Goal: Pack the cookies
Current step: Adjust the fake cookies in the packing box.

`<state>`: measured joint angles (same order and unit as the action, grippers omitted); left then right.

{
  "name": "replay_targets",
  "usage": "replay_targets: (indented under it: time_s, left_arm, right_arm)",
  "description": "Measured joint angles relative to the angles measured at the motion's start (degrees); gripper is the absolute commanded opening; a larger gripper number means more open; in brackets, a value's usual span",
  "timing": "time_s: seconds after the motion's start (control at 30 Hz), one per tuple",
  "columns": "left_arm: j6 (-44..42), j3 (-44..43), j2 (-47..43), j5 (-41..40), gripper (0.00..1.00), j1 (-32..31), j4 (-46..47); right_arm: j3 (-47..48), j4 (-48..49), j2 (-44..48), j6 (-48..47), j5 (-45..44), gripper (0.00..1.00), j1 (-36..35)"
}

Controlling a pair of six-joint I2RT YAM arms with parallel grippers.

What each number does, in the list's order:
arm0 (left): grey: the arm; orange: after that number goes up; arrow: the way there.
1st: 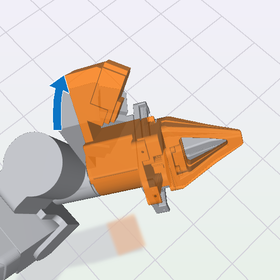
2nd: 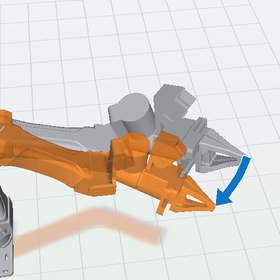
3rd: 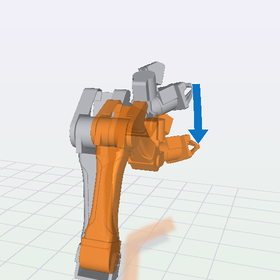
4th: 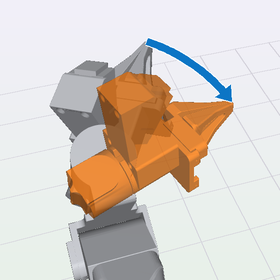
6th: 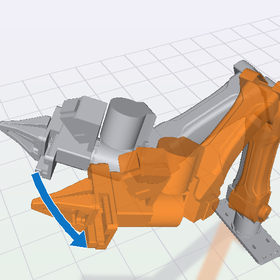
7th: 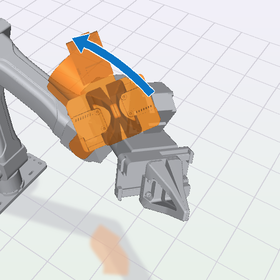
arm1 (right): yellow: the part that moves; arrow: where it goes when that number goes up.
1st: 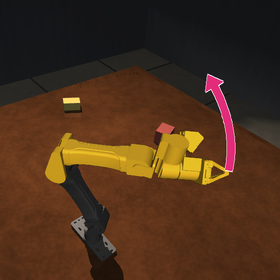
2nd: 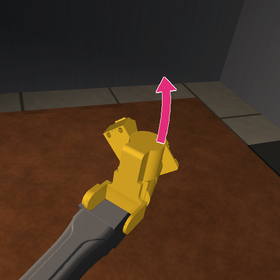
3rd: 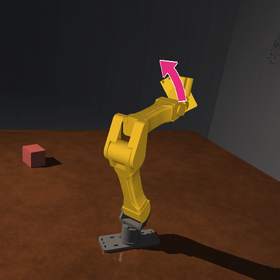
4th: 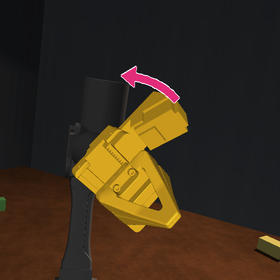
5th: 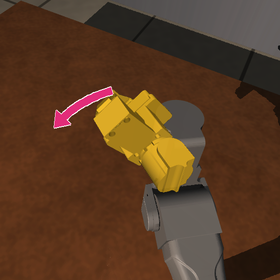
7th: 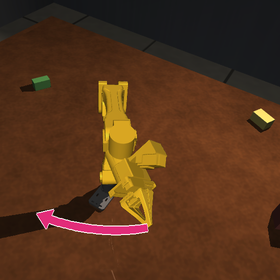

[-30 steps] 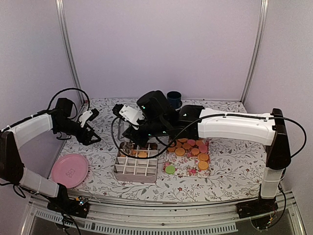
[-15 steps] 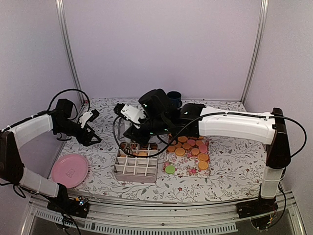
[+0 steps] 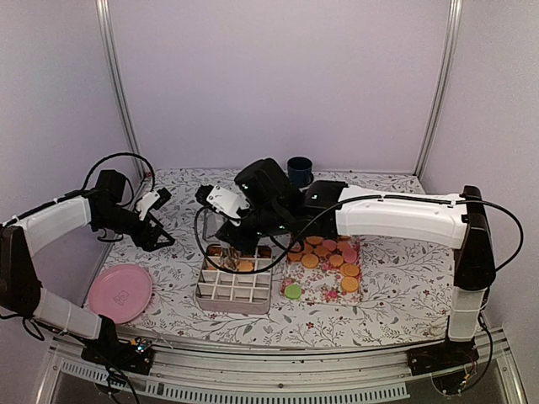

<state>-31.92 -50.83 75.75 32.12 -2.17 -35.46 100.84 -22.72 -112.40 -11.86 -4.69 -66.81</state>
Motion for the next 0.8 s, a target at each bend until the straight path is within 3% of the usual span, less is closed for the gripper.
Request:
replay_targets:
  time_s: [0.2,0.47,0.8]
  left_arm:
    - [-0.04,0.02,0.0,0.5,0.8,0.0,0.04]
    - [-0.04,3.52,0.02,1.55,0.8,-0.39,1.99]
    - [-0.92,9.53,-0.28,-0.24,0.8,-4.26,6.67]
  right_arm:
    - [0.22,-0.04,-0.46,0.0,-0.13,0.28,-0.33]
    - [3.56,-0.55,-2.34,0.94,-1.22,0.0,-0.72]
    - [4.02,-1.2,-2.43,6.45,-4.0,0.0,-1.07]
